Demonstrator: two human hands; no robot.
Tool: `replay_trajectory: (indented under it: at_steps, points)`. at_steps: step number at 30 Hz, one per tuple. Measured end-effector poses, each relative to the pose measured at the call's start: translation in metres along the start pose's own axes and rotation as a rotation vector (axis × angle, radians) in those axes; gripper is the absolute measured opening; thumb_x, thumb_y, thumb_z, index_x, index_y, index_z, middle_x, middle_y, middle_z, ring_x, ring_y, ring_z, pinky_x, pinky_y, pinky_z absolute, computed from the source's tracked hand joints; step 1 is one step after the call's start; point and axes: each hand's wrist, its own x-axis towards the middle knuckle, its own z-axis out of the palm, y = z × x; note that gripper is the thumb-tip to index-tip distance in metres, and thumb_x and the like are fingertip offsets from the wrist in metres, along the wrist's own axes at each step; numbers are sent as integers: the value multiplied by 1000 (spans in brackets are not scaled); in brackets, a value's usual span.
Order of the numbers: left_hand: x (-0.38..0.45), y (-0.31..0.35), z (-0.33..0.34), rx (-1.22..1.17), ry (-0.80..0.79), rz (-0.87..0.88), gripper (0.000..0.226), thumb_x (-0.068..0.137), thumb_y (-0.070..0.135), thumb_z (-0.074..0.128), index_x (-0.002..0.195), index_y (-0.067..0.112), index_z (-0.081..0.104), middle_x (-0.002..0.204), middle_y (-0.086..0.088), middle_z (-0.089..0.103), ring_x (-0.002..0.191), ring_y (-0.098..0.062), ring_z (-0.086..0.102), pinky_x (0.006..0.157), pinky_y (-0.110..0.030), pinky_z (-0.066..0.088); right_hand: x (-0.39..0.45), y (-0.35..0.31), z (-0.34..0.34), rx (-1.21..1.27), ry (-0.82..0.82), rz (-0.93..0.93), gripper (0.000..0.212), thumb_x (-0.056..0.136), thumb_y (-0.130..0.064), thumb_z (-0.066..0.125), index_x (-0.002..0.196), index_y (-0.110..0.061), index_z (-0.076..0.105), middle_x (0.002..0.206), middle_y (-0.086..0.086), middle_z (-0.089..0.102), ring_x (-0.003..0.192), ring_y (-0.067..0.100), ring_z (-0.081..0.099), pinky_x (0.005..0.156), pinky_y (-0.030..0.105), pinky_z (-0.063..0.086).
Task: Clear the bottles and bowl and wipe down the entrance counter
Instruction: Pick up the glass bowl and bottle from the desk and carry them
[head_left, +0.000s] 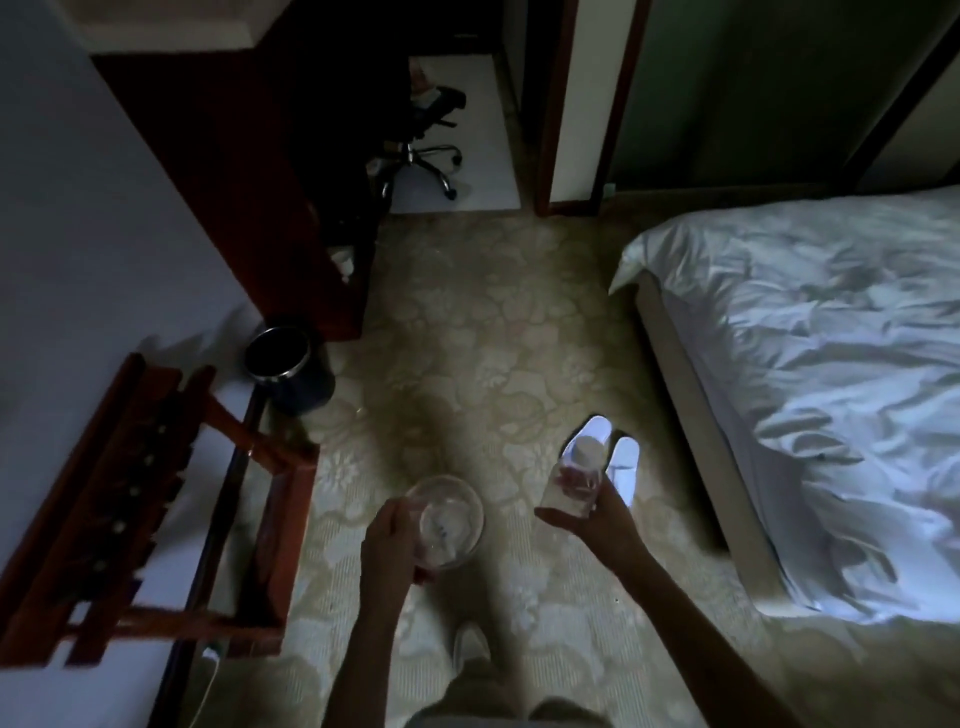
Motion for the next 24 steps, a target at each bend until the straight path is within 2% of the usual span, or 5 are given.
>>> replay_trajectory:
  at_steps: [5, 10, 13, 19, 24]
  points:
    - [107, 103, 21, -8, -2, 38, 30, 102, 35, 42, 111, 17, 65, 94, -12, 68, 54, -32, 66, 31, -20, 40, 114, -63, -15, 65, 109, -26, 69, 66, -27, 88, 124, -18, 52, 113, -9, 63, 104, 2, 60, 86, 18, 46]
    - [217, 159, 63, 14, -59, 42, 28, 102, 33, 41, 89, 32, 66, 86, -22, 66, 37, -23, 60, 32, -22, 41, 240, -67, -25, 115, 67, 78, 70, 70, -24, 85, 129, -18, 48, 114, -12, 57, 104, 6, 57, 89, 22, 45]
    - [290, 198, 90, 24, -35, 14, 30, 103, 31, 40, 83, 34, 63, 84, -19, 64, 36, -25, 59, 32, -23, 44, 333, -81, -31, 122, 103, 36, 54, 69, -18, 86, 114, -19, 56, 105, -10, 64, 89, -4, 63, 81, 22, 52]
    - [435, 309, 115, 4, 34, 60, 30, 103, 22, 38, 92, 26, 66, 80, -8, 61, 46, -29, 62, 33, -24, 41, 529, -167, -51, 34, 35, -68, 63, 61, -27, 91, 114, -21, 59, 105, -9, 68, 95, -1, 64, 83, 24, 54]
    - [547, 370, 108, -73, 53, 26, 29, 103, 14, 39, 97, 22, 66, 70, -15, 63, 41, -31, 60, 36, -26, 43, 657, -239, -41, 23, 7, -138, 63, 64, -28, 89, 116, -21, 55, 109, -7, 66, 98, 6, 65, 82, 27, 52]
